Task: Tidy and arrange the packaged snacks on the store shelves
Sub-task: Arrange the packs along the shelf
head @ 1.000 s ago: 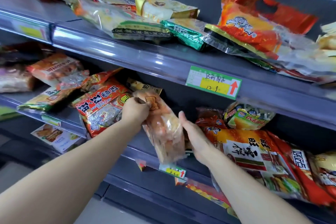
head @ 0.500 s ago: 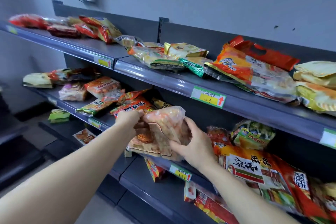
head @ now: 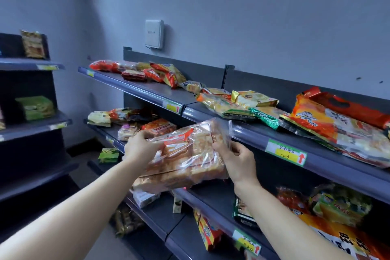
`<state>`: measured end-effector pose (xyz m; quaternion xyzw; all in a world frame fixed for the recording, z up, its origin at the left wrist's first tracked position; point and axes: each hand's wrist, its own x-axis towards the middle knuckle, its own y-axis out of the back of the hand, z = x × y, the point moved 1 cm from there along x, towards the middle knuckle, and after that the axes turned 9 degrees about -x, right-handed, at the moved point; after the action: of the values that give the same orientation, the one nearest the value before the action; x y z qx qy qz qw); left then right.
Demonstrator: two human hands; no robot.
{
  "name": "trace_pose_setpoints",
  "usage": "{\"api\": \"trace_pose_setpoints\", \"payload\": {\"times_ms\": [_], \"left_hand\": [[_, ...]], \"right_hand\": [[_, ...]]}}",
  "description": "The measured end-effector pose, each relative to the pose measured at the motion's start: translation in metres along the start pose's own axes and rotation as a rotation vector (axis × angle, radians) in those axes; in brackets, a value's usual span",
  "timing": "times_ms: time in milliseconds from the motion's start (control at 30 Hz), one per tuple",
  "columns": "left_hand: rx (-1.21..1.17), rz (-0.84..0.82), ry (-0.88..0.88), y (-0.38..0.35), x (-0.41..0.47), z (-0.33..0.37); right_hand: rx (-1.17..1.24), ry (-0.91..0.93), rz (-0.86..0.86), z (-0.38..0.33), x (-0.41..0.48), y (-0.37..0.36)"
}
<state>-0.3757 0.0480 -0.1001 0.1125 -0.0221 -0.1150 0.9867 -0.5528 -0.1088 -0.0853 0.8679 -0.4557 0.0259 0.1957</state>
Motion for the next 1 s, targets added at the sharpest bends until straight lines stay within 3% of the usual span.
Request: {"api": "trace_pose_setpoints", "payload": {"times_ms": [100, 567, 767, 1000], "left_hand": [[0.125, 0.009, 0.043, 0.027, 0.030, -0.006], [-0.126, -0.188, 0.102, 0.086, 0.153, -0.006], [-0.203, -0.338, -0.071, 0.079, 0.172, 0.018], [-0.351, -0.320, -0.252, 0.063, 0.206, 0.054]], "right_hand": [[0.083, -0.099, 0.022, -0.010, 0.015, -0.028], [0.277, -0.260, 0.133, -0.051, 0.071, -0.125], [0.366, -0.337, 0.160, -0.067, 0.101, -0.133], [0.456, -0.370, 0.160, -0.084, 0.153, -0.136]]}}
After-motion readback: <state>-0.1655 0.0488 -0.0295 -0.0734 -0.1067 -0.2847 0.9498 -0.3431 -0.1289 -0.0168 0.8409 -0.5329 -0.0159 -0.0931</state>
